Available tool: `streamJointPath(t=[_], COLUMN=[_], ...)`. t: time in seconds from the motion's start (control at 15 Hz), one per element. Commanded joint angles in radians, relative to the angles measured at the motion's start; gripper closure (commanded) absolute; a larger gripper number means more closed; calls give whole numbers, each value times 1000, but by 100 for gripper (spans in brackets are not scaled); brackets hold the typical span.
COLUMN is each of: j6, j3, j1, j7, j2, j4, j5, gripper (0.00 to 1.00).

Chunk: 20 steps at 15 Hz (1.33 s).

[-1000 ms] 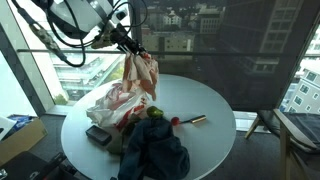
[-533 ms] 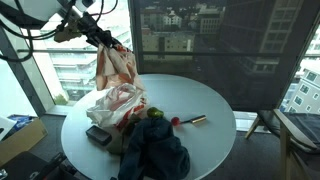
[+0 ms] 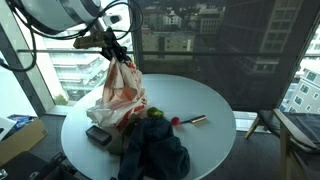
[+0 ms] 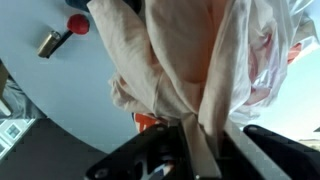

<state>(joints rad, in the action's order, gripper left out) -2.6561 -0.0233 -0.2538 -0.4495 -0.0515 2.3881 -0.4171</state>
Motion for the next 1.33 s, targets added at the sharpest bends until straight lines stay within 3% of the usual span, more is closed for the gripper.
streamJointPath(t=[0.0,0.2,0.33,0.67,1.0,1.27], j6=[1,59,89,143,320,423], j3=[48,120,145,156,161,184], j1=[60,98,115,152,195,187], j7=[273,489,542,562,567,597], j2=[180,290,355,501,649,739], j4=[-136,-234,-300,-434,-548,-632], j5=[251,447,470,484,521,521], gripper=[94,95,94,95,96,96])
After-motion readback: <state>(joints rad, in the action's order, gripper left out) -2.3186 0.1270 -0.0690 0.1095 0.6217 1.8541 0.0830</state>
